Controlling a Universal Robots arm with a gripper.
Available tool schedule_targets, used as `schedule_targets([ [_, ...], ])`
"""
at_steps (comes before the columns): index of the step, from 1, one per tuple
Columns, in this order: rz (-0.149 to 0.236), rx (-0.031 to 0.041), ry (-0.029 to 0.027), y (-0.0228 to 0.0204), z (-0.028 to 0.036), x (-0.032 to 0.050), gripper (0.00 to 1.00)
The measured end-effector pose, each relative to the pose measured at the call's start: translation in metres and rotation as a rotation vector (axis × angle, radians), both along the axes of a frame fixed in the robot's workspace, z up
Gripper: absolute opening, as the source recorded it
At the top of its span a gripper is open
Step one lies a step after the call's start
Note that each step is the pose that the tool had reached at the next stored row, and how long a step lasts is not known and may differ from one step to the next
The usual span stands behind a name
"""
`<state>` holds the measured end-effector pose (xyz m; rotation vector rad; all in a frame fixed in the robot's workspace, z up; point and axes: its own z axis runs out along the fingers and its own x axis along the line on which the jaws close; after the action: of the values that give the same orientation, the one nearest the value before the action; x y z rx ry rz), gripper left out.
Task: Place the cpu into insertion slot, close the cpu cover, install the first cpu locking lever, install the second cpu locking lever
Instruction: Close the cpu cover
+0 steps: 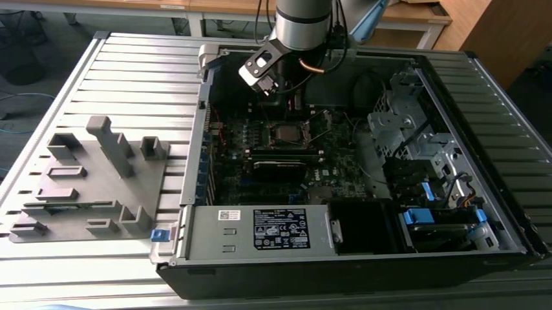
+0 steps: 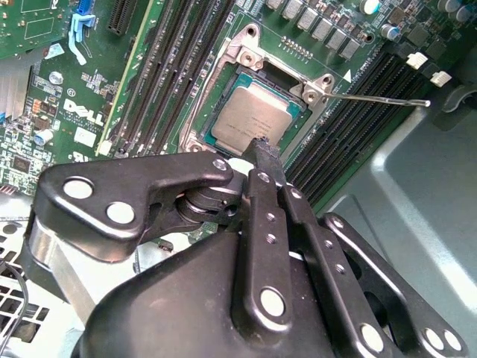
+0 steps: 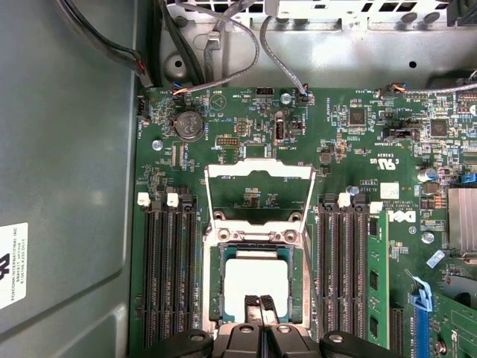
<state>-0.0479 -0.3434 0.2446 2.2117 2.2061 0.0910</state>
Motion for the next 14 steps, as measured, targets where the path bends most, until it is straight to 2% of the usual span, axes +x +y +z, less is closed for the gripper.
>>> schedule_targets([
  [8,0.000,-0.0001,0.0000,0.0000,0.0001,0.0003,0.11],
  [14,0.000,-0.0001,0.0001,0.0000,0.0001,0.0044,0.11],
])
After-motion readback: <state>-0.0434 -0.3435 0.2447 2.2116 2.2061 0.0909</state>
